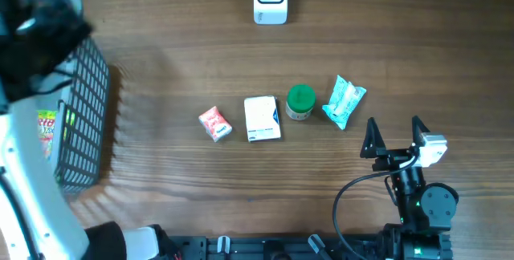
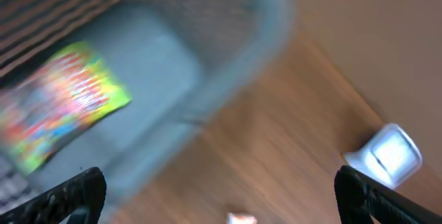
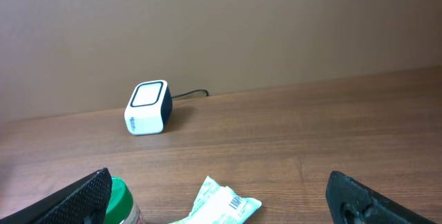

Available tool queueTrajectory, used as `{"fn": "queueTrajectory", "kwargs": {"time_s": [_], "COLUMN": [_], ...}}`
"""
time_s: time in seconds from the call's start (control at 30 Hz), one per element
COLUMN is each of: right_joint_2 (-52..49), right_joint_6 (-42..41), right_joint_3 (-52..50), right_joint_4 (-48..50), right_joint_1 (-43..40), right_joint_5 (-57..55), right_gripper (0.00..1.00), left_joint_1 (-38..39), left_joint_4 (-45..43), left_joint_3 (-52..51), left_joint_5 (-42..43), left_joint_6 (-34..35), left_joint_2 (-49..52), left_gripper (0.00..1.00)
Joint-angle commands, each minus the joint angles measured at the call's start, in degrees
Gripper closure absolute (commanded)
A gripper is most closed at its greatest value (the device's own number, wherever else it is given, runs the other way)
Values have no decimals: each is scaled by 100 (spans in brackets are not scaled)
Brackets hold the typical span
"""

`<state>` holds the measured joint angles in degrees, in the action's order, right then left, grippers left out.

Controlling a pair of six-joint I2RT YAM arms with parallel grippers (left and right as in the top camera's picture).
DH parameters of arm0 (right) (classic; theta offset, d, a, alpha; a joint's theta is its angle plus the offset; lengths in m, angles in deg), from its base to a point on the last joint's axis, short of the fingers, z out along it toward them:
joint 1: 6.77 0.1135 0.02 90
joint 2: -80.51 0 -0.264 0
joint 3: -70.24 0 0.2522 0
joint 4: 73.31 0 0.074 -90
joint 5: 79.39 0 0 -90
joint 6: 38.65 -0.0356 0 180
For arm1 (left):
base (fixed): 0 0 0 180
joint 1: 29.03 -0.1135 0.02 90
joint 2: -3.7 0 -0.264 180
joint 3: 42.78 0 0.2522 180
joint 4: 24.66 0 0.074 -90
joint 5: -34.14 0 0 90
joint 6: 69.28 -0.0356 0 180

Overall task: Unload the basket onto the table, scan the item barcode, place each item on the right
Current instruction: 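Reach the left gripper into the basket and grasp the Haribo bag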

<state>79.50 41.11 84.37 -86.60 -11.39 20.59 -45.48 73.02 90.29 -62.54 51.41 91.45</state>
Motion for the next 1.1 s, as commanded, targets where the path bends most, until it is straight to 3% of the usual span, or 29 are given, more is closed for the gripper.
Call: {"fn": "queueTrajectory", "kwargs": {"time_s": [0.0, 0.1, 0.27, 0.53, 0.7, 1.07], "right_joint_2": [22, 22, 22, 22, 22, 22], "right_joint_6": [-42, -42, -42, -39, -42, -42], "right_joint_3": [-7, -7, -7, -7, -7, -7], "right_joint_4": [24, 24, 24, 24, 24, 24], "right_joint_1": [28, 28, 28, 28, 28, 28], "right_joint_5": [-98, -98, -98, -98, -98, -98], "right_gripper": [0, 0, 0, 0, 0, 0], "left_joint_1": [-1226, -2017, -2695, -2830, -2830, -2835], "left_joint_4": [92, -254, -881, -2658, -2828, -3032], "left_joint_3": [-511, -1318, -2682, -4013, -4030, -4039], "left_joint_5": [101, 98, 101, -9, -459, -608], "left_joint_6": [1366, 2297, 3849, 3923, 3928, 3921], "left_joint_2": [133, 168, 328, 1080, 1746, 2721], "left_gripper": [0, 0, 0, 0, 0, 0]}}
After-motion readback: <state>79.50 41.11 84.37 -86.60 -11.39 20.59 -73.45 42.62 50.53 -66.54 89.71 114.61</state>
